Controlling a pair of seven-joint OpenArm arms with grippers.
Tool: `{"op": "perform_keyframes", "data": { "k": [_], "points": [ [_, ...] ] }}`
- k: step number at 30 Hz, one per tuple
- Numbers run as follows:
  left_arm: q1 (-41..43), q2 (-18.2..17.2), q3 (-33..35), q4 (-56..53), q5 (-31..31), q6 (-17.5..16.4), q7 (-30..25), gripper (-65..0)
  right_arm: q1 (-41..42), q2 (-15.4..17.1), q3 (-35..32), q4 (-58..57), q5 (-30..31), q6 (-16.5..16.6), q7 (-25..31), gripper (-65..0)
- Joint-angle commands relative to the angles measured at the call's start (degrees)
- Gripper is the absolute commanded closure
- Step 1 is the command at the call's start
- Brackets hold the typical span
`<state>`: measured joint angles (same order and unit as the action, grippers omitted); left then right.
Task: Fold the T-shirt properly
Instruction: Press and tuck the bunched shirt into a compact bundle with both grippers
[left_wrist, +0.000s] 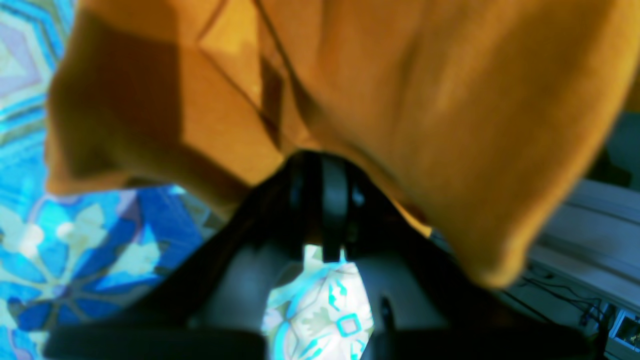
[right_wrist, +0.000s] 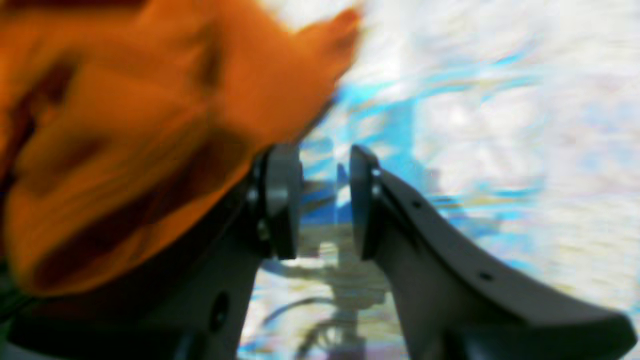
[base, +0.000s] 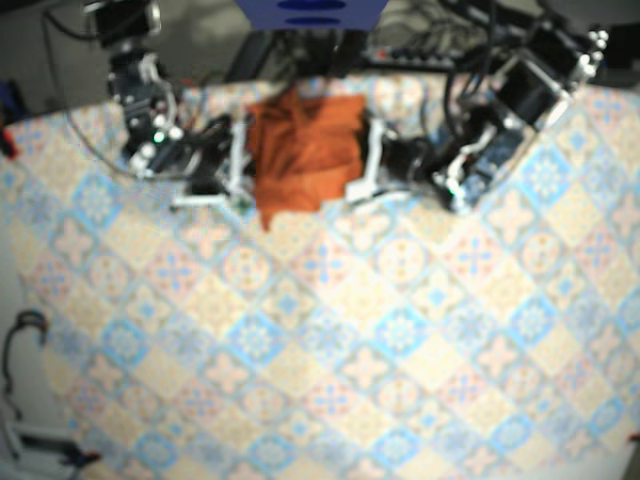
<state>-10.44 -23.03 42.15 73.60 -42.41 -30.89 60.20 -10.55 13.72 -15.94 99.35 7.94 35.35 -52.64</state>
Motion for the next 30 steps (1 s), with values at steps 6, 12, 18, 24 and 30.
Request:
{"op": "perform_keyframes", "data": {
  "k": [6,12,18,24,30],
  "points": [
    [-0.33,-0.49,-0.17,-0.33,5.01,2.63,0.59,-5.2,-0.66,0.04,-3.0,3.55,0.71,-0.14,1.08,-16.5],
    [-0.33,-0.49,-0.17,-0.94,5.01,2.63,0.59,-5.1,-1.89,-1.01,-5.11,6.19,0.71,-0.23,0.99,-16.5],
    [-0.51,-0.4,-0.17,-5.16,4.92,2.63,-1.26,-5.0,-1.89,-1.63,-9.07,6.19,0.71,-0.23,0.99,-16.5],
    [-0.51,-0.4,-0.17,-5.16,4.92,2.63,-1.44,-5.0,-1.89,-1.98,-14.52,6.19,0.71,-0.23,1.17,-16.5],
    [-0.51,-0.4,-0.17,-5.16,4.92,2.63,-1.44,-5.0,-1.89,-3.56,-15.48,6.19,0.71,-0.23,1.08,-16.5]
  ]
}}
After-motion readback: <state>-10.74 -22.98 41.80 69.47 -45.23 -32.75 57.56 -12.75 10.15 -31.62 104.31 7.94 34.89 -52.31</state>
